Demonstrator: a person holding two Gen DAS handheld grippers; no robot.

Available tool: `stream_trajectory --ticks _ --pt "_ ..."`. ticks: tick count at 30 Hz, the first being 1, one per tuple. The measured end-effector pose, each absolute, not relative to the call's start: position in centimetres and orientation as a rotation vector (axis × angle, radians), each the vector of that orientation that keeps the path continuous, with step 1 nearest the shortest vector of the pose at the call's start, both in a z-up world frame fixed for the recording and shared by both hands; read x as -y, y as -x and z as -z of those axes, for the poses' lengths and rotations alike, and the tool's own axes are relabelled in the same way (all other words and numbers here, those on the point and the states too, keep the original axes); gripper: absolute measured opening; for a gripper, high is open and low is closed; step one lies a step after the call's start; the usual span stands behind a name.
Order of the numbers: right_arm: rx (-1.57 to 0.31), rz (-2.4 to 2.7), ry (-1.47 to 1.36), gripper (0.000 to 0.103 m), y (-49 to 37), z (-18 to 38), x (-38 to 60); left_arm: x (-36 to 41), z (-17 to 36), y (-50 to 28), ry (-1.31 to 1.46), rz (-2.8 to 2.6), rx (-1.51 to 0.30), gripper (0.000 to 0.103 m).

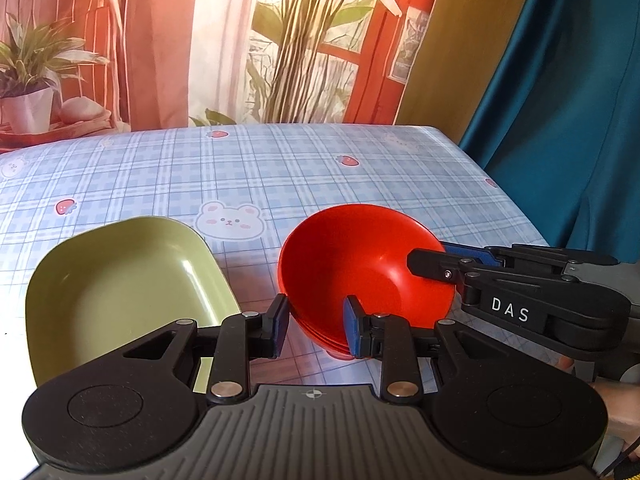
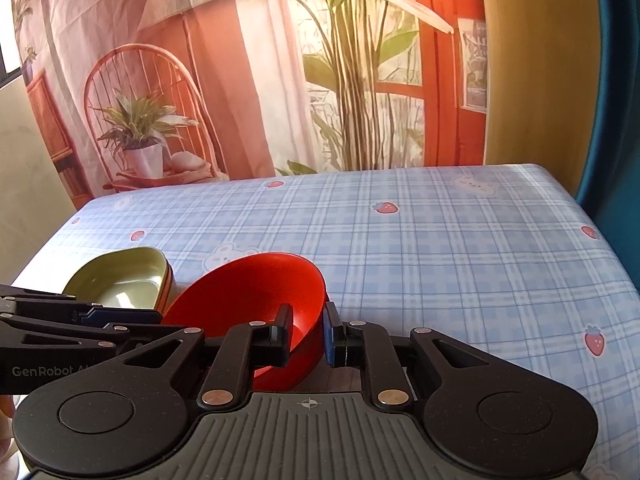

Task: Organize plates and bowls
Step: 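Lower the red bowl into the nested red bowls with the left gripper, then grip the rim of the nested red bowls with the left gripper and lift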

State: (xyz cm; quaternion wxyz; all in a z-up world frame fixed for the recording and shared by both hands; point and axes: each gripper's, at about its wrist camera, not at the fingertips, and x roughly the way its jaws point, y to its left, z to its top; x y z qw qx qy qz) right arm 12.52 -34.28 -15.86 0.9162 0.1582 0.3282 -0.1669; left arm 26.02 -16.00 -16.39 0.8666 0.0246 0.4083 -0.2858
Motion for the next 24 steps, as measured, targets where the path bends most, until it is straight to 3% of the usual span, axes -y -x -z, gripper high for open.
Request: stream_trajectory --ticks 24 --pt "-0.708 0.351 -0.382 0.020 -12.7 18.1 34.7 16.0 17.9 -27.2 0.012 0.586 -0.912 0.034"
